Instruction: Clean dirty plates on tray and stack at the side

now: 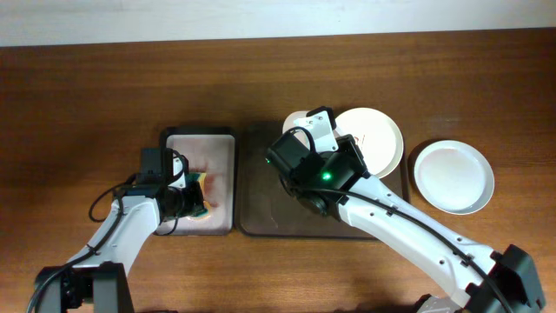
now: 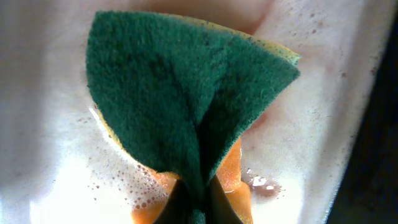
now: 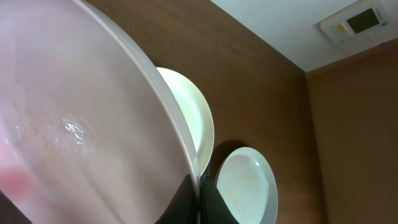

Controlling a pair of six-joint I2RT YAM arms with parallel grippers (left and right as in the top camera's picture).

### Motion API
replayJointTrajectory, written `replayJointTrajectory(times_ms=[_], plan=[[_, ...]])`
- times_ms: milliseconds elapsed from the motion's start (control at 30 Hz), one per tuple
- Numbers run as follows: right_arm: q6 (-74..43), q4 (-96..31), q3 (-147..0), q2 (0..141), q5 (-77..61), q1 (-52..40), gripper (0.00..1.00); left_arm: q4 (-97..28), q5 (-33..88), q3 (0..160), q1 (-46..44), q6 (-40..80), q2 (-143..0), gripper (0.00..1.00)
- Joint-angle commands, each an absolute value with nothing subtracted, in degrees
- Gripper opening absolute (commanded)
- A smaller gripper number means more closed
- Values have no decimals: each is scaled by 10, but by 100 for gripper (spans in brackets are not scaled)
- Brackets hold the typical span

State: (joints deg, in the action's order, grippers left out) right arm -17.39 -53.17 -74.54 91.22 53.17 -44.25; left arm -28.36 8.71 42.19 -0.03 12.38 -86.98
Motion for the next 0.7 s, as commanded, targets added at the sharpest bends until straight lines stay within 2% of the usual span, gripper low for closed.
replayJointTrajectory(times_ms=[0, 33, 100, 200, 400, 467, 567, 667], plan=[[-185, -525, -754, 878, 558, -443, 4, -286, 55, 472, 2, 119, -861, 43], [-185, -521, -754, 873, 558, -443, 4, -286, 55, 480, 2, 119, -861, 59], [-185, -520, -754, 868, 557, -442, 4, -284, 52, 481, 2, 119, -861, 67], [-185, -517, -754, 868, 550, -442, 4, -274, 1, 481, 2, 119, -861, 70], [-185, -505, -754, 868, 538, -442, 4, -209, -2, 481, 2, 119, -901, 74], [-185, -505, -754, 868, 536, -442, 4, -195, 6, 481, 2, 119, -914, 71], [-185, -505, -754, 868, 529, -442, 4, -176, 15, 481, -1, 119, -936, 61], [-185, -506, -754, 868, 529, -442, 4, -165, 24, 481, -1, 119, -949, 37]])
